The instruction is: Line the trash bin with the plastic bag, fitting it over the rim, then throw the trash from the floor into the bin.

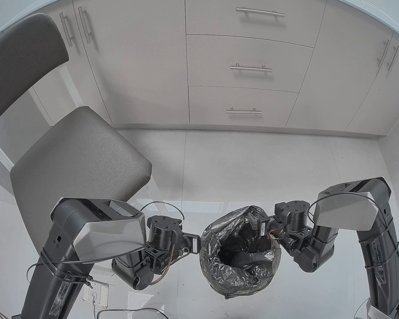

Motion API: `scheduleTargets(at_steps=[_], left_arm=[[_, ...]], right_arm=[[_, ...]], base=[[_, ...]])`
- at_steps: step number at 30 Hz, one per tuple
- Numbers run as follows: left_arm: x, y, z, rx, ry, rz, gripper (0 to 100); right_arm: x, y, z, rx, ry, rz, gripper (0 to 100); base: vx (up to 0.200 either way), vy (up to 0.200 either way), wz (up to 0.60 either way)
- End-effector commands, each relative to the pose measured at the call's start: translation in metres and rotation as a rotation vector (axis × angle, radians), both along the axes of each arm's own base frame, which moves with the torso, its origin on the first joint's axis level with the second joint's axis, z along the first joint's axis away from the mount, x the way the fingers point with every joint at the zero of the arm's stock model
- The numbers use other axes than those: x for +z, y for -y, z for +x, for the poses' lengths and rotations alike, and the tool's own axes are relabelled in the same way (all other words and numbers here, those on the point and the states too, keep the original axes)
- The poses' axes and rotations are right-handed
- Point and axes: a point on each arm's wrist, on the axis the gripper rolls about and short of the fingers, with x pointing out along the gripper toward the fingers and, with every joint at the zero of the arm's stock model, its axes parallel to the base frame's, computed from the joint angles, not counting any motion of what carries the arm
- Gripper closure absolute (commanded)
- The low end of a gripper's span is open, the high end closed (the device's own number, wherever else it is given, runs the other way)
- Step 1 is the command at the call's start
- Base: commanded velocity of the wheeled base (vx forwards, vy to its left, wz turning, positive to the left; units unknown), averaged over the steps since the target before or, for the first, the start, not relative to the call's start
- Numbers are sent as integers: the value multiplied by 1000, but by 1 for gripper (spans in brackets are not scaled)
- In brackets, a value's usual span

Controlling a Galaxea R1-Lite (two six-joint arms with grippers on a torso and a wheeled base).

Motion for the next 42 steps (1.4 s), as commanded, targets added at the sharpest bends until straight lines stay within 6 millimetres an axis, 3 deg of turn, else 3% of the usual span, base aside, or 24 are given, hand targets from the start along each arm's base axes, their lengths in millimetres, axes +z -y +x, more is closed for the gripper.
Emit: scheduleTargets(at_steps=[1, 8, 14, 27, 33, 38, 39, 42], left_arm=[[0, 0, 0, 1, -1, 0, 0], [0, 0, 0, 1, -1, 0, 0], [0, 0, 0, 1, -1, 0, 0], [0, 0, 0, 1, -1, 0, 0], [0, 0, 0, -1, -1, 0, 0], [0, 0, 0, -1, -1, 0, 0], [0, 0, 0, -1, 1, -1, 0], [2, 1, 0, 1, 20, -15, 0]], right_arm=[[-8, -1, 5, -6, -1, 1, 0], [-9, -5, 17, -23, 28, 27, 0], [-23, -10, 34, -67, -3, -4, 0], [-20, -3, 53, -100, -16, -6, 0], [-20, -2, 52, -103, -21, -8, 0], [-9, 1, 45, -104, -16, 0, 0], [11, -2, 31, -87, -2, 23, 0], [29, -8, 6, -51, 5, 41, 0]], base=[[0, 0, 0], [0, 0, 0], [0, 0, 0], [0, 0, 0], [0, 0, 0], [0, 0, 0], [0, 0, 0], [0, 0, 0]])
